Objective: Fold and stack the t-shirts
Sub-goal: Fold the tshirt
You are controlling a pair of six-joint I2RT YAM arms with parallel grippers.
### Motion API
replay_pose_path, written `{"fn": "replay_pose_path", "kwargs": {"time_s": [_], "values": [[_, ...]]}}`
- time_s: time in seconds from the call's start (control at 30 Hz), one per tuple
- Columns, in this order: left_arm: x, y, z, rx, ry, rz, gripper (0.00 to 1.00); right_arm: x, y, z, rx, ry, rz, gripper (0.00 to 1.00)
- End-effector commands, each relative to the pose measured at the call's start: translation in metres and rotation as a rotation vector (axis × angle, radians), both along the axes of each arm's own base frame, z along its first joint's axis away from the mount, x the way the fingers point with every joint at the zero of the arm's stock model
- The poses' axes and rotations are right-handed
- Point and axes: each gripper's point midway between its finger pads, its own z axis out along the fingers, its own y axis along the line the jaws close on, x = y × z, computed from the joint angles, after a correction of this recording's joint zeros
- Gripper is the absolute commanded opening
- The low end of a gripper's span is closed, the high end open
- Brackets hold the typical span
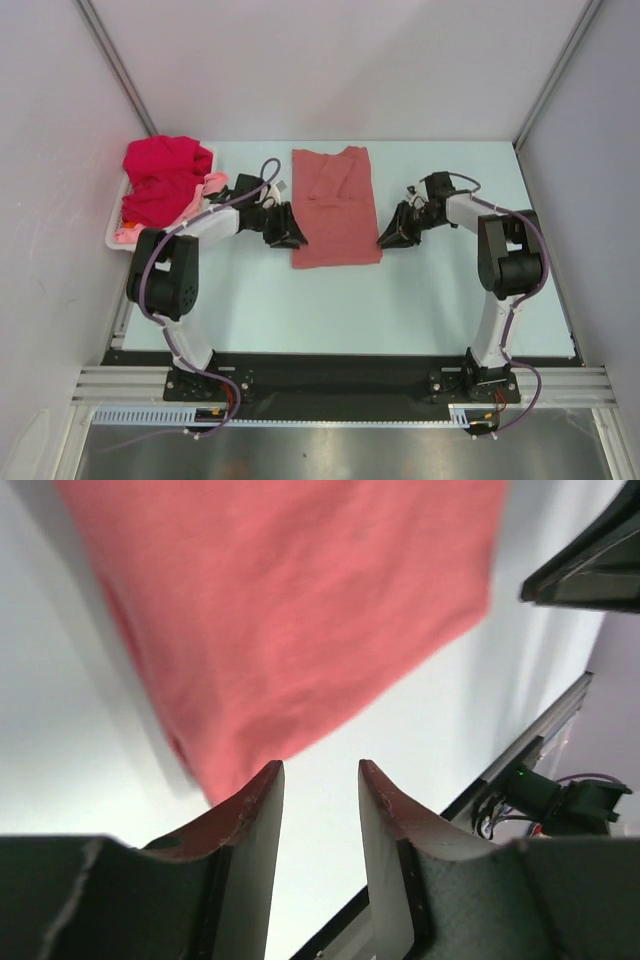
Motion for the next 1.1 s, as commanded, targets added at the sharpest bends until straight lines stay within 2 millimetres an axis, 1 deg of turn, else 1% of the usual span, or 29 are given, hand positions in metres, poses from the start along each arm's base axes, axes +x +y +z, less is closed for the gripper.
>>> {"fn": "replay_pose_path", "kwargs": {"time_s": [0.0, 0.03, 0.07, 0.1, 0.13, 0.17, 0.2, 0.27, 0.3, 0.37, 0.4, 0.43, 0.47, 0.5, 0.53, 0.57, 0.6, 0.67, 0.7, 0.73, 0.8, 0.83, 0.87, 0.9, 0.93, 0.97, 1.0, 1.03, 1.07], "values": [[0.007, -0.016, 0.044, -0.083, -0.097, -0.021, 0.42, 0.003, 0.032, 0.048, 0.034, -0.12, 0.064, 0.28], [0.006, -0.022, 0.043, -0.11, -0.071, -0.012, 0.42, 0.0, 0.046, 0.049, 0.042, -0.125, 0.09, 0.28], [0.01, -0.026, 0.037, -0.128, -0.069, -0.007, 0.41, 0.0, 0.054, 0.048, 0.048, -0.122, 0.095, 0.27], [0.01, -0.028, 0.031, -0.14, -0.041, 0.006, 0.41, 0.005, 0.062, 0.047, 0.066, -0.125, 0.083, 0.28], [0.007, -0.031, 0.025, -0.157, -0.017, 0.001, 0.4, 0.001, 0.075, 0.045, 0.081, -0.111, 0.1, 0.27], [0.01, -0.032, 0.021, -0.166, -0.028, 0.004, 0.4, 0.001, 0.082, 0.031, 0.089, -0.077, 0.106, 0.28], [0.01, -0.033, 0.01, -0.163, -0.002, 0.011, 0.4, 0.002, 0.089, 0.029, 0.114, -0.081, 0.117, 0.27], [0.01, -0.031, -0.005, -0.141, 0.005, 0.017, 0.4, -0.001, 0.095, 0.015, 0.114, -0.047, 0.128, 0.27], [0.01, -0.028, -0.017, -0.119, 0.006, 0.01, 0.4, -0.005, 0.093, 0.002, 0.1, -0.024, 0.127, 0.27], [0.005, -0.021, -0.032, -0.082, 0.039, 0.015, 0.4, -0.009, 0.085, -0.01, 0.084, -0.012, 0.126, 0.27], [0.002, -0.019, -0.036, -0.071, 0.038, 0.008, 0.39, -0.017, 0.077, -0.016, 0.072, 0.004, 0.123, 0.27], [-0.005, -0.014, -0.04, -0.054, 0.044, 0.008, 0.39, -0.021, 0.07, -0.02, 0.066, 0.015, 0.117, 0.27], [-0.009, -0.01, -0.044, -0.032, 0.046, 0.01, 0.39, -0.02, 0.057, -0.023, 0.059, 0.01, 0.102, 0.27], [-0.014, -0.006, -0.044, -0.012, 0.027, -0.003, 0.39, -0.03, 0.047, -0.025, 0.053, 0.026, 0.091, 0.27], [-0.021, -0.001, -0.047, 0.014, 0.042, -0.007, 0.39, -0.032, 0.039, -0.027, 0.05, 0.031, 0.08, 0.27], [-0.023, 0.004, -0.049, 0.049, 0.035, -0.006, 0.39, -0.033, 0.03, -0.027, 0.046, 0.024, 0.076, 0.27], [-0.03, 0.009, -0.051, 0.071, 0.031, -0.022, 0.38, -0.034, 0.016, -0.023, 0.04, 0.026, 0.048, 0.27], [-0.035, 0.014, -0.034, 0.087, -0.009, -0.02, 0.38, -0.041, 0.003, -0.021, 0.03, 0.027, 0.036, 0.27], [-0.04, 0.019, -0.031, 0.105, -0.018, -0.004, 0.38, -0.044, -0.002, -0.017, 0.029, 0.036, 0.026, 0.27], [-0.037, 0.02, -0.004, 0.092, -0.1, 0.014, 0.39, -0.048, -0.004, -0.006, 0.032, 0.01, 0.023, 0.28], [-0.035, 0.024, 0.016, 0.094, -0.154, 0.063, 0.47, -0.051, -0.008, 0.003, 0.009, -0.005, 0.0, 0.3], [-0.037, 0.025, 0.022, 0.09, -0.164, 0.082, 0.49, -0.052, -0.009, 0.012, 0.003, -0.029, -0.019, 0.34], [-0.037, 0.025, 0.035, 0.067, -0.173, 0.125, 0.52, -0.053, -0.013, 0.008, -0.026, -0.036, -0.056, 0.38], [-0.04, 0.027, 0.032, 0.07, -0.152, 0.162, 0.54, -0.054, -0.014, 0.008, -0.034, 0.001, -0.125, 0.46], [-0.04, 0.026, 0.034, 0.044, -0.152, 0.196, 0.57, -0.054, -0.015, 0.008, -0.04, 0.003, -0.17, 0.49], [-0.04, 0.023, 0.04, 0.003, -0.155, 0.232, 0.63, -0.05, -0.019, 0.011, -0.042, -0.07, -0.234, 0.51], [-0.043, 0.019, 0.034, -0.063, -0.122, 0.312, 0.65, -0.047, -0.016, 0.014, -0.017, -0.033, -0.341, 0.56], [-0.044, 0.018, 0.032, -0.101, -0.109, 0.364, 0.68, -0.046, -0.012, 0.02, -0.004, -0.062, -0.384, 0.59], [-0.045, 0.017, 0.03, -0.139, -0.097, 0.42, 0.76, -0.03, -0.013, 0.036, 0.016, -0.172, -0.466, 0.61]]}}
